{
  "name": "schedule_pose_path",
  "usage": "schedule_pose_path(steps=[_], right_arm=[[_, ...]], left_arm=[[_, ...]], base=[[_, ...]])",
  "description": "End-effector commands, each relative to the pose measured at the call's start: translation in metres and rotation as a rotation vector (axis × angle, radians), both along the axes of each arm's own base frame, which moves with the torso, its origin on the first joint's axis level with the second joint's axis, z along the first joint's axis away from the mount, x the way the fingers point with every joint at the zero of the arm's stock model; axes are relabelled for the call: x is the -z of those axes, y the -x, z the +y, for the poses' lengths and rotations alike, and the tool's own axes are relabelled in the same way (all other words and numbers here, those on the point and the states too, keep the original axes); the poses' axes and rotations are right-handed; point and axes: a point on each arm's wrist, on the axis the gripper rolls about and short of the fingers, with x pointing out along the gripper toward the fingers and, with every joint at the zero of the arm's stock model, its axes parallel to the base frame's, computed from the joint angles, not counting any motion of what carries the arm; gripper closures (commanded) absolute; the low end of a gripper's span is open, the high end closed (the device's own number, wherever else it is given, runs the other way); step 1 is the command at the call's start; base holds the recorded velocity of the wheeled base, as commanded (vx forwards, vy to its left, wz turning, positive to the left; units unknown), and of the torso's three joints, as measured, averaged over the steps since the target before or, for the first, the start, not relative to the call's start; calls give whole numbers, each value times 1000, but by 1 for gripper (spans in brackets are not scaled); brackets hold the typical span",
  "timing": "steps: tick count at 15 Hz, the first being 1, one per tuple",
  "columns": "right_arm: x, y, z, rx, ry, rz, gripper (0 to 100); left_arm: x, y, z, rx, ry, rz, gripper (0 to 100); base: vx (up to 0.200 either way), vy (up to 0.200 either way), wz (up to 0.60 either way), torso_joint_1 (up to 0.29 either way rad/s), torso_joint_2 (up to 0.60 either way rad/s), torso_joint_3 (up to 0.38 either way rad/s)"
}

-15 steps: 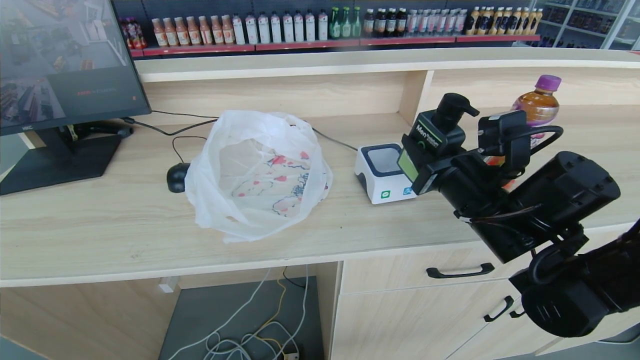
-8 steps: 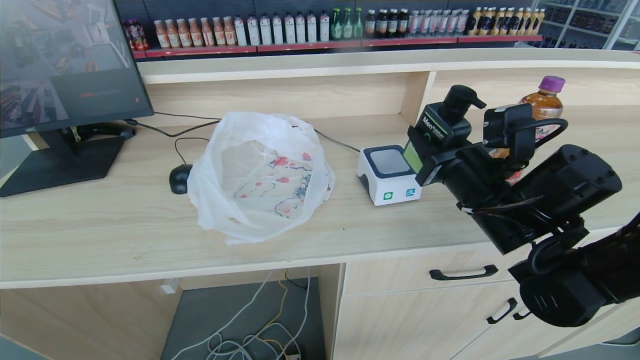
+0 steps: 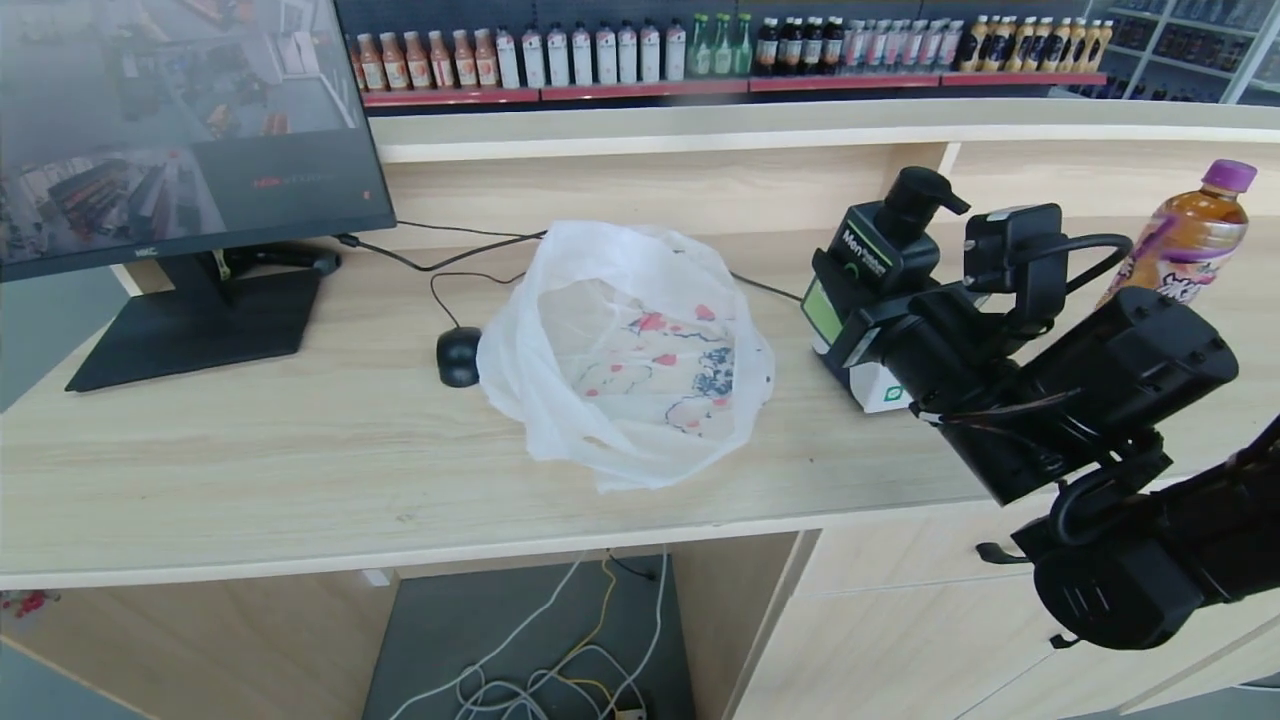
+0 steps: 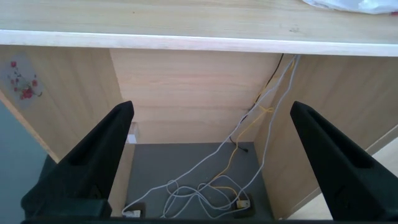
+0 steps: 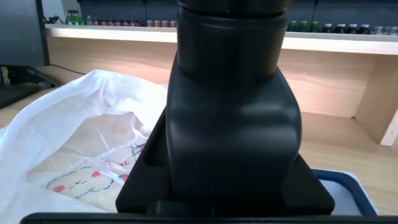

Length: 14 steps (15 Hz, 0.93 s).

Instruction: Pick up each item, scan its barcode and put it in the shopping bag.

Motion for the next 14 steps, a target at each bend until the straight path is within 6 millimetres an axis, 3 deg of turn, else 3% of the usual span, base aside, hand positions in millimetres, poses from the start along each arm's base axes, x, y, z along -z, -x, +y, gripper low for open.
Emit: schedule_pose_path(steps=[1, 3, 7, 11, 14], right_arm=[[2, -1, 1, -1, 2, 4, 100], [4, -3, 4, -7, 4, 8, 100], [9, 2, 32, -76, 15, 6, 100], [2, 24, 63, -171, 41, -36, 100], [1, 20, 68, -175, 48, -23, 100]], left_arm=[[0, 0, 0, 0, 0, 1, 0], [0, 0, 0, 0, 0, 1, 0], [0, 0, 0, 0, -1, -1, 0], [0, 0, 0, 0, -1, -1, 0], [0, 0, 0, 0, -1, -1, 0]], base=[[0, 200, 0, 2, 2, 2], [0, 200, 0, 2, 2, 0], [0, 0, 0, 0, 0, 0], [0, 0, 0, 0, 0, 0], [0, 0, 0, 0, 0, 0]])
